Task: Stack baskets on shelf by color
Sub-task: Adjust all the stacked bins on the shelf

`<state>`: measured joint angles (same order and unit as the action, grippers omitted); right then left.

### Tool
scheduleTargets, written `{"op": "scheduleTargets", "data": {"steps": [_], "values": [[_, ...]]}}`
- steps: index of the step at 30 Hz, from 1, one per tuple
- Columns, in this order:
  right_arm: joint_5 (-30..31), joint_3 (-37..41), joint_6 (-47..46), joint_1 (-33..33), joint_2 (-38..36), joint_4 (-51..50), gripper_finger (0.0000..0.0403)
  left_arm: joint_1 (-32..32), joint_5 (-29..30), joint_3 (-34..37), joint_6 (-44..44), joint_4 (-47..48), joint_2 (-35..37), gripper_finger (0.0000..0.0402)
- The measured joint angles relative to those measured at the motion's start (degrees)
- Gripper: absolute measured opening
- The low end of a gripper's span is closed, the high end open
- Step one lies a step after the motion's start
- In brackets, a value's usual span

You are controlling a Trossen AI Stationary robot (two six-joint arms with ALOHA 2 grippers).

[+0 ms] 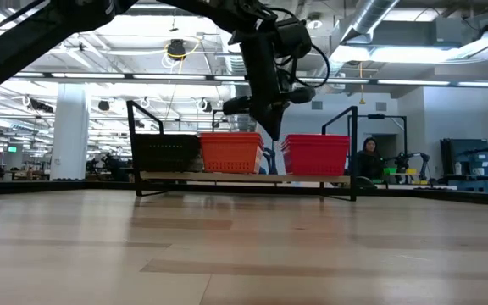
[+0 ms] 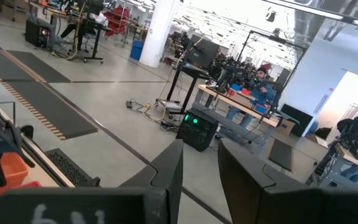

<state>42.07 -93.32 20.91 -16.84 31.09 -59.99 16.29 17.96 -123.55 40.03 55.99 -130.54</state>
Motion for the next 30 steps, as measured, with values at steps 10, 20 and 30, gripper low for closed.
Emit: {"op": "scheduleTargets", "data": {"steps": [10,20,30], "values": [[0.0,0.0,0.1,0.0,0.0,0.0,0.012,-0.2,5.4,-7.5,1.8,16.2,0.5,0.0],[0.0,0.0,0.1,0.0,0.0,0.0,0.012,-0.2,3.8,-7.5,2.7,18.8,0.1,0.0],[0.0,0.0,-0.1,0.0,0.0,-1.7,0.012,-0.2,2.9,-4.9,3.2,19.7,0.0,0.0]]}}
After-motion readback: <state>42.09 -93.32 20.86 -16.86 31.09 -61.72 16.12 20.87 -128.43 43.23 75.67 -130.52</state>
